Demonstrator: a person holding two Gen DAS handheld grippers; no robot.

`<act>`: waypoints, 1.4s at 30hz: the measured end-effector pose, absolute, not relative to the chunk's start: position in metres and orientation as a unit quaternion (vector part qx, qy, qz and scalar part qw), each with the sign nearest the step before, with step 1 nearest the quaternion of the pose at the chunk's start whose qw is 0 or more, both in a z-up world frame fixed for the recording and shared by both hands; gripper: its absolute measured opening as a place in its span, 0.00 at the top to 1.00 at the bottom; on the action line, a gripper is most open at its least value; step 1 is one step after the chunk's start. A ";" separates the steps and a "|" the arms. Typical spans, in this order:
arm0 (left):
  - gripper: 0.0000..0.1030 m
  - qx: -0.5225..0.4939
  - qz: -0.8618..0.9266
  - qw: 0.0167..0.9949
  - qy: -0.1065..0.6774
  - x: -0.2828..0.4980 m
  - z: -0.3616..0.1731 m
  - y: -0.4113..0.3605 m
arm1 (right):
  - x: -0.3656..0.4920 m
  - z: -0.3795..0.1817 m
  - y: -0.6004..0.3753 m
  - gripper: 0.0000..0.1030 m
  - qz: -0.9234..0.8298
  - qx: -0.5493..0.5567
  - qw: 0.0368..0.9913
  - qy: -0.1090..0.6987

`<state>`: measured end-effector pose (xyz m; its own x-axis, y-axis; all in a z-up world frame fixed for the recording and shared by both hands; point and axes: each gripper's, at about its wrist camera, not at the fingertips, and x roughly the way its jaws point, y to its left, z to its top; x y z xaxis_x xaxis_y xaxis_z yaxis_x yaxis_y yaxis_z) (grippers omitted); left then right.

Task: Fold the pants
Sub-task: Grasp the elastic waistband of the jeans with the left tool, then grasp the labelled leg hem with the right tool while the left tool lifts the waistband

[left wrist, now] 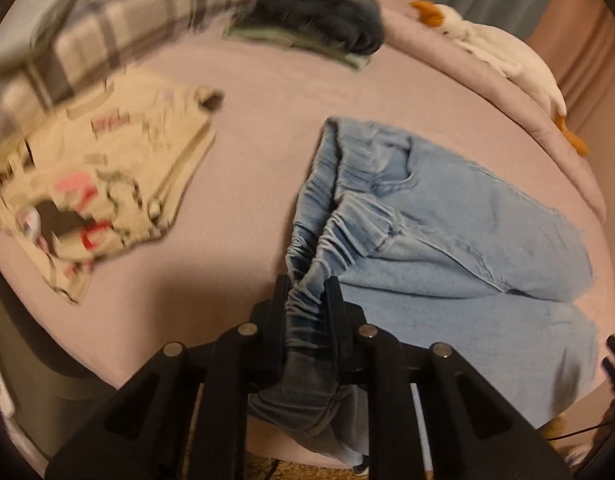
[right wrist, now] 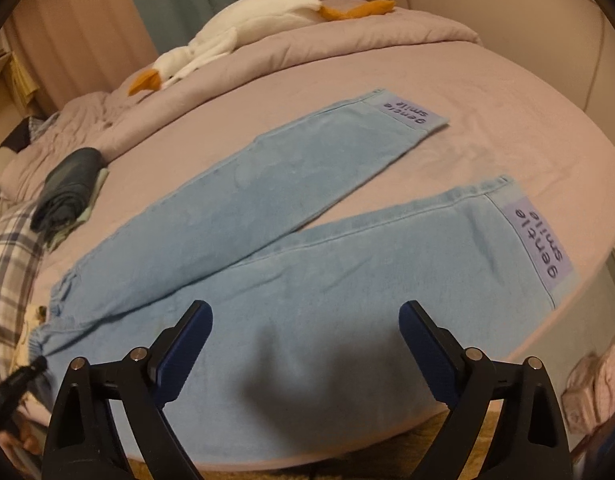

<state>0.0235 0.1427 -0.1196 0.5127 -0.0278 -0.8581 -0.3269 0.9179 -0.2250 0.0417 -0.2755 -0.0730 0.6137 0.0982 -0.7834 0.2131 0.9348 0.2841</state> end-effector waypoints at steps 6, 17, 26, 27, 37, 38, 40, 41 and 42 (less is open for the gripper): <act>0.62 -0.108 0.093 0.859 0.492 0.021 -0.111 0.119 | 0.054 -0.074 -0.276 0.08 -0.025 0.174 0.876 0.449; 0.12 -0.217 0.035 0.875 0.431 0.039 -0.063 0.109 | 0.162 -0.042 -0.275 0.08 0.010 0.218 0.863 0.456; 0.13 -0.238 0.003 0.860 0.450 0.054 -0.069 0.082 | 0.298 -0.088 -0.267 0.08 -0.060 0.267 0.806 0.525; 0.13 -0.240 0.003 0.859 0.451 0.054 -0.069 0.081 | 0.309 -0.093 -0.266 0.08 -0.077 0.258 0.806 0.528; 0.16 -0.239 0.010 0.847 0.474 0.061 -0.083 0.080 | 0.339 -0.140 -0.253 0.18 -0.167 0.169 0.811 0.534; 0.19 -0.243 0.009 0.847 0.474 0.061 -0.083 0.080 | 0.331 -0.138 -0.256 0.24 -0.176 0.174 0.811 0.529; 0.22 -0.251 0.000 0.846 0.470 0.061 -0.081 0.078 | 0.322 -0.133 -0.262 0.62 -0.193 0.180 0.810 0.524; 0.23 -0.252 -0.005 0.848 0.467 0.061 -0.079 0.076 | 0.317 -0.131 -0.267 0.69 -0.190 0.182 0.809 0.526; 0.23 -0.252 -0.011 0.851 0.462 0.059 -0.076 0.074 | 0.311 -0.129 -0.271 0.82 -0.171 0.188 0.810 0.528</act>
<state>0.0594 0.0737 -0.0758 0.5737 -0.2515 -0.7795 -0.2132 0.8730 -0.4386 0.3106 -0.2715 -0.1285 0.3834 -0.0785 -0.9202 0.4763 0.8705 0.1242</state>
